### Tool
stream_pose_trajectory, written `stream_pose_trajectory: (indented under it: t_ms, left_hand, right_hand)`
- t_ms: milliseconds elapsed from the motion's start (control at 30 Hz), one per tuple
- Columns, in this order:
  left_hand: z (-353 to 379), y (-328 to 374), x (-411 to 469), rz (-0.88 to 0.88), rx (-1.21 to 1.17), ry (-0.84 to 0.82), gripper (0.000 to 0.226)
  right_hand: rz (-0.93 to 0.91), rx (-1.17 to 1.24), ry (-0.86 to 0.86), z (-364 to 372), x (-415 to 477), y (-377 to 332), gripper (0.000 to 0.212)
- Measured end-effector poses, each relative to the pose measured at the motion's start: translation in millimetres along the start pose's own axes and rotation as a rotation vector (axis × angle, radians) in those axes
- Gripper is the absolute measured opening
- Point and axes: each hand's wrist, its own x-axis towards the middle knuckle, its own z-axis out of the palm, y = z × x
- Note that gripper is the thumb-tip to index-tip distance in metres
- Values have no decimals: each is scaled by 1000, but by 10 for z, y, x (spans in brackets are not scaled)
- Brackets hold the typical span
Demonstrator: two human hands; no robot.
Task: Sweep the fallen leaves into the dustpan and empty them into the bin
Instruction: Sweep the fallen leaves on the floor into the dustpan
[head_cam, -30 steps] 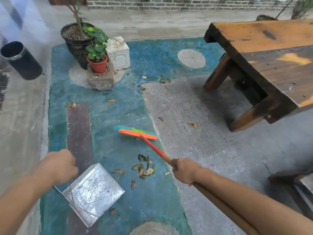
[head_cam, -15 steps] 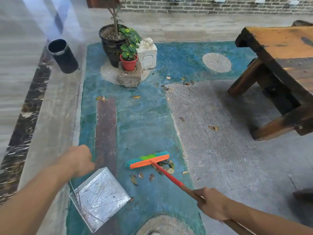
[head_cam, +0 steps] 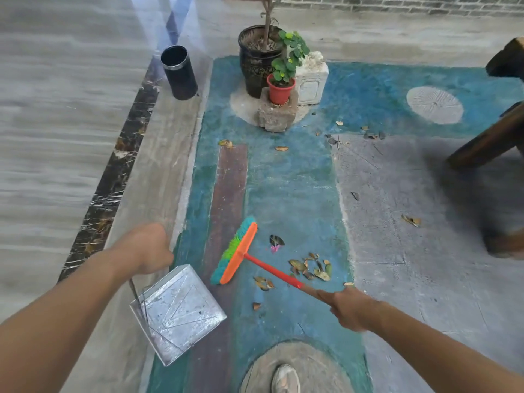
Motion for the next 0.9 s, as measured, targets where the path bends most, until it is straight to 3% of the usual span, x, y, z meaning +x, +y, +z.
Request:
stream_pose_trajectory:
  t_ms: [167, 467, 633, 800, 900]
  left_hand:
    - [15, -281, -83, 1, -5, -8, 28]
    - [35, -463, 17, -28, -34, -11, 26]
    - [68, -455, 47, -54, 6, -11, 24]
    - [31, -376, 70, -101, 89, -38, 30]
    - [-103, -363, 100, -154, 75, -34, 30]
  right_hand:
    - [87, -134, -49, -2, -420, 532, 76]
    - [222, -167, 21, -533, -797, 1274, 50]
    - [104, -34, 96, -819, 93, 497, 47]
    - [18, -53, 42, -814, 885, -299, 42]
    - [-20, -49, 4, -658, 819, -269, 65]
